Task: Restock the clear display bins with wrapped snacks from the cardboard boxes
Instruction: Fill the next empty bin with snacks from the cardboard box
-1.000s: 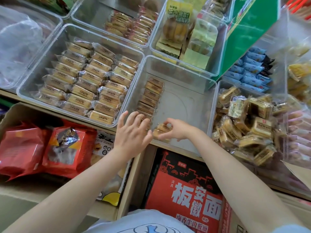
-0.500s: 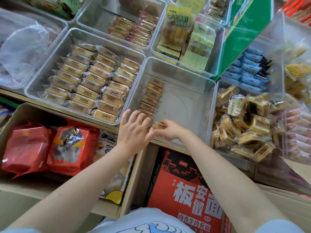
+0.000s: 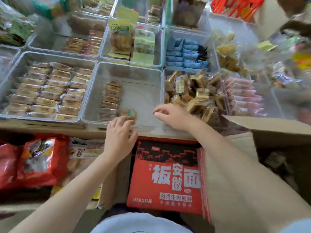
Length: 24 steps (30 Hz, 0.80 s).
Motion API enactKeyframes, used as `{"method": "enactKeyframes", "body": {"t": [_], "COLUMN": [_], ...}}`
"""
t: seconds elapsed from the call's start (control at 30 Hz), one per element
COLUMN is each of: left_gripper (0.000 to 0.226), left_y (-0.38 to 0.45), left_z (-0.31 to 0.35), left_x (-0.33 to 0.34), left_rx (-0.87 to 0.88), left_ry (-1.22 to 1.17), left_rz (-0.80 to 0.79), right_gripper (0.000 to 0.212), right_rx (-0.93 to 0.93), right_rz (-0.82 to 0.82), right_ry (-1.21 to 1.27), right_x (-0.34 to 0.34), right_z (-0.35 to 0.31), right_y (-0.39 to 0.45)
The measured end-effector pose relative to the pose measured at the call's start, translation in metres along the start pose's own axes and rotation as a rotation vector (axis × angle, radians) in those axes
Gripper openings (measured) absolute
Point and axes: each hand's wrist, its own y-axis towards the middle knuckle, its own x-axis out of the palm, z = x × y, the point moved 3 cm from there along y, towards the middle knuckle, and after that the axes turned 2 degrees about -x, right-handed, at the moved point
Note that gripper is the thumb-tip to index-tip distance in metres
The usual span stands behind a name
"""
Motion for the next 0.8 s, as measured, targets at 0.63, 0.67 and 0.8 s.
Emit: {"method": "enactKeyframes", "body": {"t": [0.63,0.67,0.8], "left_gripper": [0.099,0.101,0.099], "left_y": [-0.121,-0.120,-0.122], "left_z": [0.342,0.342,0.349], "left_x": [0.142,0.142,0.141], "left_rx": [-0.191,-0.197,-0.208], "left_ry": [-0.676,-0.669,-0.652], "left_rz": [-0.232,-0.235,-0.233], "right_gripper": [0.030,0.038,0.067], "right_rx": [0.400,0.387,0.332], "right_rz": [-0.149,-0.208,-0.438], "right_ry": [-0.403,-0.460,-0.700], "right_x": [-0.026,-0.018,0.014], "right_z": [0.338,0.348,0.372], "right_y": [-0.273,-0.270,-0.266]}}
